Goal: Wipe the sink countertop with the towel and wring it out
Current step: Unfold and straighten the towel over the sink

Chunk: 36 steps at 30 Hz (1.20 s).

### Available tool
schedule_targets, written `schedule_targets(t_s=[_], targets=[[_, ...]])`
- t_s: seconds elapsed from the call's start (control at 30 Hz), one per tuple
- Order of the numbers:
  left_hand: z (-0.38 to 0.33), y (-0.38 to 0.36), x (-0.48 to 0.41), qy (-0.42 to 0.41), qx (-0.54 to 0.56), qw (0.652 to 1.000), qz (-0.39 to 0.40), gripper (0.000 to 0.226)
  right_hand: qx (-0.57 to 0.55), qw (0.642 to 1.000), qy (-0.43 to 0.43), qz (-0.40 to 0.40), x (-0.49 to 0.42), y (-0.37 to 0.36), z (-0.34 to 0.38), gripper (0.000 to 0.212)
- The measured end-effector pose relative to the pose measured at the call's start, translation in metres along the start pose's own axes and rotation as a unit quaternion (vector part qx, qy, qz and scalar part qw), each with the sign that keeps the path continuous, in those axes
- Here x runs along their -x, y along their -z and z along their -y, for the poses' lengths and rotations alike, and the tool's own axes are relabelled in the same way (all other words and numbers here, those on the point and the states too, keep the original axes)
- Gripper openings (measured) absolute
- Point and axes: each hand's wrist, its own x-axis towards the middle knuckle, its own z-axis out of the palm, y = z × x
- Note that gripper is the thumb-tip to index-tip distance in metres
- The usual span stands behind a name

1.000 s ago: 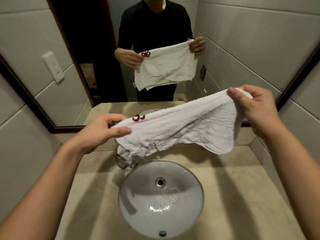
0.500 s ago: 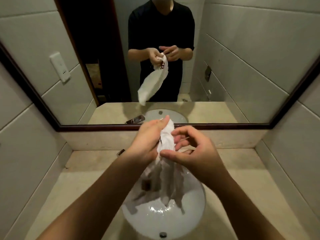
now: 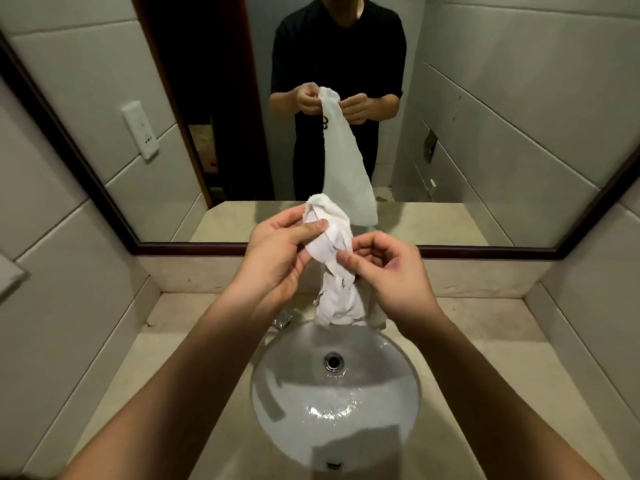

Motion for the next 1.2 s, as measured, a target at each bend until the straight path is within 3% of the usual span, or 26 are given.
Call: schedule_targets(t_s=[0.17,0.3,0.47,0.6,0.7,0.87,1.0,1.2], targets=[[-0.014,0.003,-0.009,-0.007,-0.022,0.999,-0.022,0.033,-0.023,0.999,0.022,-0.012,-0.019,0.037,0.02,0.008],[-0.016,-0.001,-0.011,-0.016,-0.095,0.995,-0.008,0.034,0.045,0.997,0.032,-0.055,-0.037,0.065,0.042,0.022],[-0.012,-0.004,-0.011,-0.045,-0.197,0.979,0.024,0.029,0.149,0.979,0.094,-0.102,-0.057,0.072,0.049,0.013],[-0.027,0.016,-0.017,-0.071,-0.225,0.971,0.033,0.03,0.271,0.953,0.126,-0.039,-0.063,0.09,0.057,0.007],[-0.035,0.034,-0.019,-0.068,-0.246,0.965,0.057,0.03,0.291,0.945,0.15,0.02,-0.067,0.092,0.07,0.008],[-0.033,0.043,-0.021,-0.066,-0.276,0.955,0.082,0.041,0.357,0.898,0.256,0.028,-0.077,0.082,0.08,0.013],[-0.033,0.046,-0.021,-0.06,-0.245,0.962,0.103,0.041,0.442,0.854,0.272,0.048,-0.083,0.089,0.081,0.02],[-0.041,0.037,-0.02,-0.08,-0.224,0.966,0.102,0.039,0.34,0.909,0.238,0.024,-0.079,0.095,0.077,0.015]])
